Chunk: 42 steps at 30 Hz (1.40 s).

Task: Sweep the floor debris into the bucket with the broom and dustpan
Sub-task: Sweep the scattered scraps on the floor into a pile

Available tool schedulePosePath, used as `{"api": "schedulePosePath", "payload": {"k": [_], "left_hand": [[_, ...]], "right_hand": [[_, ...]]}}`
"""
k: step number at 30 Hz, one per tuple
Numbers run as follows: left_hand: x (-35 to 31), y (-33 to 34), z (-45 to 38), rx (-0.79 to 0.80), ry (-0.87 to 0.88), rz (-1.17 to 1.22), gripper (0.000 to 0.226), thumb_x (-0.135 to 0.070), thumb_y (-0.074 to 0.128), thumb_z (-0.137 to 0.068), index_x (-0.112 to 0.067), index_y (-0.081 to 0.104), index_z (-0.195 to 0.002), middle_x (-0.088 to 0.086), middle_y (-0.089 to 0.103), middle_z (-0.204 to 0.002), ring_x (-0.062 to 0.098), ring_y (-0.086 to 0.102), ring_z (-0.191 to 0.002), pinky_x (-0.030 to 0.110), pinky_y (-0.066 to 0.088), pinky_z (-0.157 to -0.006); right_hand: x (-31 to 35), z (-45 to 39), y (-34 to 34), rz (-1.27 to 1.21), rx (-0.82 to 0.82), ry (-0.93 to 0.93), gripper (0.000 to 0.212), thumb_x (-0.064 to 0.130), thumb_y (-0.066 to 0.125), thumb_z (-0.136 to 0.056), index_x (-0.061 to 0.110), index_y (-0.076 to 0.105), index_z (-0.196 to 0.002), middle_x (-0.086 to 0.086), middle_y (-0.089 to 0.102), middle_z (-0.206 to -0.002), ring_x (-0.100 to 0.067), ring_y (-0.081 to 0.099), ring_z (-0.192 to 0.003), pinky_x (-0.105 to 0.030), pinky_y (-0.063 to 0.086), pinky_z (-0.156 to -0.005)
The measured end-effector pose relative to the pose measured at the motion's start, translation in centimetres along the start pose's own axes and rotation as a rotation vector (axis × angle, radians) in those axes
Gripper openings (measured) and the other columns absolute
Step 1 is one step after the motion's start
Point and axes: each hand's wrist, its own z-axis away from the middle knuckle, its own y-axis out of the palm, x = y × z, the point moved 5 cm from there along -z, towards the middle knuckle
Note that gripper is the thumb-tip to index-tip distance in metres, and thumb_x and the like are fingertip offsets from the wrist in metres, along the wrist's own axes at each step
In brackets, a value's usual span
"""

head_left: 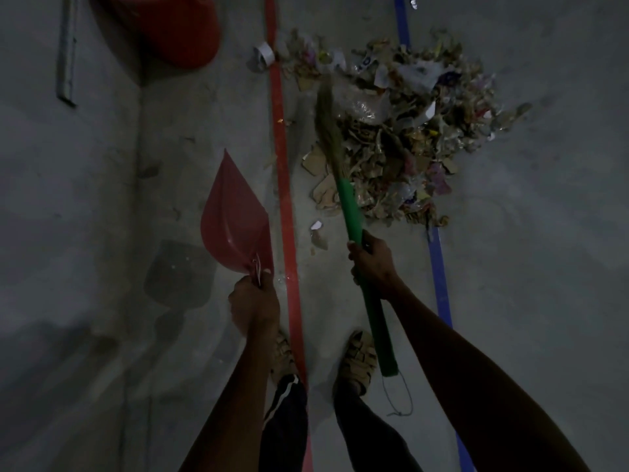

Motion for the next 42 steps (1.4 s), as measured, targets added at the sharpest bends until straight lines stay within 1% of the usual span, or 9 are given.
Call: {"api": "schedulePosePath", "payload": {"k": [5,9,14,18,21,24,28,35,42], "left_hand": [[-1.1,-2.3,-4.0,-0.020,-0.003,0.006,0.040,-0.039,0.058,-0.097,-0.001,0.070,-0.103,0.019,0.069,-0.101,0.036,0.066,-0.093,0.035,0.046,-0.070],[-2.8,-4.7,-8.0,-0.021,0.012,0.008,0.041,-0.039,0.058,-0.097,-0.001,0.070,-0.104,0.018,0.070,-0.101,0.035,0.066,-0.092,0.032,0.043,-0.067],[-6.8,-7.4,-14.3,-0.030,0.137,-0.033,0.039,-0.037,0.055,-0.099,-0.001,0.070,-0.101,0.018,0.070,-0.098,0.033,0.067,-0.090,0.029,0.036,-0.066],[-9.7,-8.3,-20.3,-0.060,0.170,-0.032,0.040,-0.037,0.055,-0.099,0.000,0.071,-0.101,0.019,0.070,-0.097,0.034,0.067,-0.090,0.030,0.036,-0.066],[-12.8,-7.8,-24.9,-0.061,0.171,-0.042,0.039,-0.033,0.056,-0.099,0.003,0.068,-0.110,0.022,0.069,-0.106,0.036,0.064,-0.098,0.030,0.035,-0.070],[-16.1,-7.1,-29.3,-0.064,0.193,-0.060,0.037,-0.031,0.056,-0.100,0.001,0.068,-0.112,0.021,0.068,-0.108,0.035,0.064,-0.100,0.029,0.033,-0.069],[-19.7,-5.5,-35.6,-0.035,0.272,-0.072,0.035,-0.032,0.060,-0.096,0.001,0.071,-0.101,0.022,0.070,-0.098,0.037,0.066,-0.091,0.029,0.036,-0.066],[-23.9,-5.1,-43.4,-0.025,0.324,-0.003,0.036,-0.035,0.063,-0.093,-0.001,0.071,-0.089,0.019,0.070,-0.083,0.035,0.066,-0.076,0.030,0.040,-0.060],[-25.1,-6.5,-48.7,0.006,0.390,-0.006,0.032,-0.025,0.064,-0.094,0.006,0.070,-0.086,0.022,0.069,-0.081,0.027,0.060,-0.067,0.027,0.029,-0.057]], "right_hand": [[4.4,-0.6,3.6,-0.063,-0.012,-0.103,0.019,0.020,0.052,-0.103,0.024,0.051,-0.122,-0.010,0.063,-0.080,-0.025,0.059,-0.051,-0.040,0.054,-0.047],[9.2,-2.3,6.1,-0.010,-0.035,-0.121,0.020,0.021,0.054,-0.103,0.008,0.057,-0.118,-0.007,0.063,-0.075,-0.021,0.060,-0.048,-0.033,0.050,-0.043],[15.8,-7.2,8.7,0.083,-0.040,-0.151,0.028,0.023,0.055,-0.102,0.005,0.056,-0.124,-0.008,0.064,-0.082,-0.019,0.063,-0.058,-0.032,0.053,-0.051],[20.4,-12.3,10.8,0.092,-0.049,-0.147,0.024,0.018,0.053,-0.104,0.005,0.053,-0.124,-0.009,0.060,-0.081,-0.001,0.055,-0.039,-0.018,0.043,-0.036],[23.2,-17.4,12.5,0.111,-0.092,-0.180,0.024,0.022,0.054,-0.103,0.004,0.053,-0.118,-0.009,0.060,-0.081,-0.001,0.057,-0.039,-0.017,0.042,-0.036],[25.4,-22.7,14.4,0.064,-0.081,-0.149,0.027,0.026,0.055,-0.102,0.003,0.053,-0.117,-0.019,0.064,-0.090,-0.015,0.062,-0.050,-0.025,0.048,-0.041],[28.4,-28.2,15.8,0.034,-0.034,-0.116,0.028,0.028,0.053,-0.103,0.005,0.053,-0.120,-0.016,0.065,-0.092,-0.025,0.066,-0.061,-0.037,0.057,-0.052],[33.8,-33.9,19.0,-0.020,-0.001,-0.075,0.032,0.023,0.054,-0.102,-0.004,0.054,-0.119,-0.016,0.061,-0.087,-0.023,0.061,-0.056,-0.032,0.053,-0.047],[37.7,-38.1,25.6,-0.268,0.018,0.131,0.031,0.019,0.056,-0.101,-0.004,0.050,-0.121,-0.015,0.056,-0.085,-0.022,0.055,-0.052,-0.028,0.047,-0.042]]}}
